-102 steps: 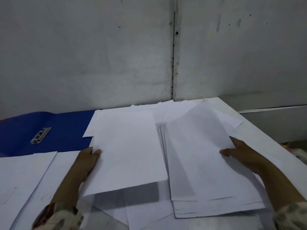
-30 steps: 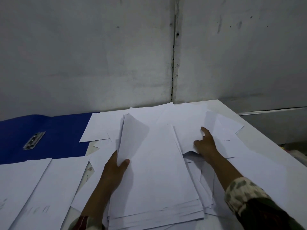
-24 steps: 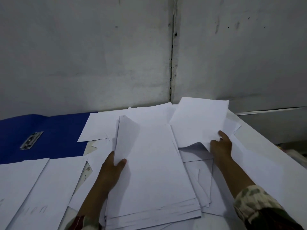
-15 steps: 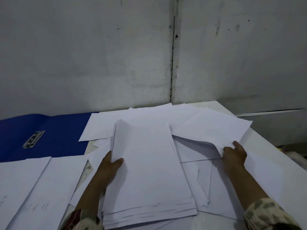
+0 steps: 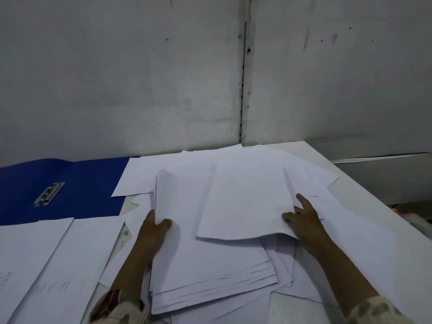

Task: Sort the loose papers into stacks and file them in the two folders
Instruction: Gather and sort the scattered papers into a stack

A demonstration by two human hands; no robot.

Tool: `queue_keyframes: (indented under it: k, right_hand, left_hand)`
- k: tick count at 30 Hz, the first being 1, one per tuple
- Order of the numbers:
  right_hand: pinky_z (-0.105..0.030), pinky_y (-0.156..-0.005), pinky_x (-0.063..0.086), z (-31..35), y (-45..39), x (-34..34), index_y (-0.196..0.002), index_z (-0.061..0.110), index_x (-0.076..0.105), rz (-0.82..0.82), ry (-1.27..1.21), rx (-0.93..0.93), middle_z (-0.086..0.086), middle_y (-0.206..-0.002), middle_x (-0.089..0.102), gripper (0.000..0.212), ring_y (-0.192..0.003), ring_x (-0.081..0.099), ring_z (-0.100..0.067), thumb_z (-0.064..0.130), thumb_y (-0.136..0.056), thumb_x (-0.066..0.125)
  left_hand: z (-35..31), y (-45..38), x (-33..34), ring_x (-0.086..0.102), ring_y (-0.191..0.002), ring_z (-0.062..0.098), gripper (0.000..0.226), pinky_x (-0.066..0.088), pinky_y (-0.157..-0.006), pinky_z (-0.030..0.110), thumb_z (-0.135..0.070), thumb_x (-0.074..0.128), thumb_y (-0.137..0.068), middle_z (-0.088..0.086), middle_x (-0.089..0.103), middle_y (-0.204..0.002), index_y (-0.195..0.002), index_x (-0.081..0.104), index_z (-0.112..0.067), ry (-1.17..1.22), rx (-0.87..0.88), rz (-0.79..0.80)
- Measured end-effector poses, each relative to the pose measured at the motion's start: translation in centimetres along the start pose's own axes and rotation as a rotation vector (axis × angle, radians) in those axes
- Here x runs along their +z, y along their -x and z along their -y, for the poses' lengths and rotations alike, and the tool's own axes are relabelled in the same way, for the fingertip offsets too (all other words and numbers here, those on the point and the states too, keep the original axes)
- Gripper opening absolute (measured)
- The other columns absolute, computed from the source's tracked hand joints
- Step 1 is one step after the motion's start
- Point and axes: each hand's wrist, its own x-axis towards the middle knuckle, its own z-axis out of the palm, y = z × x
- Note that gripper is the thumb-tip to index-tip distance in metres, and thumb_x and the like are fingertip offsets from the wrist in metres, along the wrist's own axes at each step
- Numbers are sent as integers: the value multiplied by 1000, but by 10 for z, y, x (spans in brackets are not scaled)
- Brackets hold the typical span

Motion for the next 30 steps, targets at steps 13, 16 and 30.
queue_keyframes:
  k: [13,16,30]
  right_hand:
    - [-22,-90,36,-1,26,45,-144,17,34,305,657,-173,-1,-135,48,55,-113,48,-16,18,-91,48]
    - [-22,-73,35,-3,30,53,-126,19,46,335,823,-240,6,-97,40,38,-94,42,-14,28,-90,48]
    - [-38,-112,23,15,-37,75,-146,29,26,177,859,-234,0,-146,42,54,-137,33,-23,39,-95,42]
  left_hand:
    - [0,1,-1,50,-115,31,57,41,-94,39,-35,56,-89,13,50,-132,-136,37,-10,33,-8,18]
    - [2,2,-3,50,-104,24,57,43,-90,36,-29,62,-86,12,50,-129,-134,37,-10,11,9,29]
    - [6,-4,0,51,-97,23,46,44,-84,33,-17,59,-88,12,54,-120,-131,42,-10,21,55,18]
